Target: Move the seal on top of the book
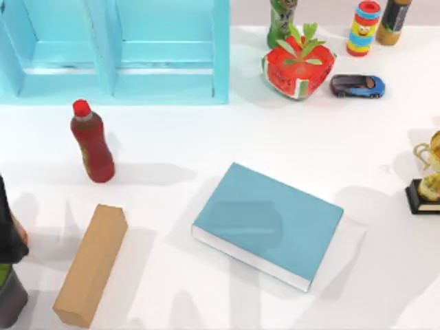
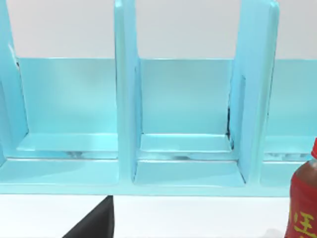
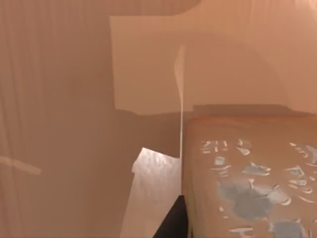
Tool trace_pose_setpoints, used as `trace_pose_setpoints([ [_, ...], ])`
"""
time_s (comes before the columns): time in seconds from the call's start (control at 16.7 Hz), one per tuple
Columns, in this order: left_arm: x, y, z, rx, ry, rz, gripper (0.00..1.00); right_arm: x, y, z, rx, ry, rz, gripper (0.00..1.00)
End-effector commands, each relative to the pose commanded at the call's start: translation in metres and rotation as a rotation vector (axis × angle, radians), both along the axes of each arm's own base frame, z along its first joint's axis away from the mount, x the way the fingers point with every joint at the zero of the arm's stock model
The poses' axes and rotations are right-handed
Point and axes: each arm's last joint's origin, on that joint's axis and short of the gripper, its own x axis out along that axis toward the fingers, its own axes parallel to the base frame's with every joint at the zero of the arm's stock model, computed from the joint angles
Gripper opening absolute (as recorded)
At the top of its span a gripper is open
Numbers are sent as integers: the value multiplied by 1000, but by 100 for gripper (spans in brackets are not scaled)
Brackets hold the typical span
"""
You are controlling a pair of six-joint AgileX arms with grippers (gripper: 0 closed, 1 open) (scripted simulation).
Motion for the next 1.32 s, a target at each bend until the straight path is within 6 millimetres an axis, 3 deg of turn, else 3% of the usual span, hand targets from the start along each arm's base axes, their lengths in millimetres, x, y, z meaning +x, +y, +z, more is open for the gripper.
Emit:
trace_pose_setpoints([
  [0.54, 0, 0, 0, 0, 0, 0, 100, 1, 0, 4, -6, -4, -10, 0],
  [0.84, 0, 0, 0, 0, 0, 0, 100, 10, 7, 49, -80, -73, -125, 0],
  [1.02, 0, 0, 0, 0, 0, 0, 100, 16, 31, 89, -100, -117, -167, 0],
  [1.32, 0, 0, 0, 0, 0, 0, 100, 11, 110, 139, -37, -80, -76, 0],
])
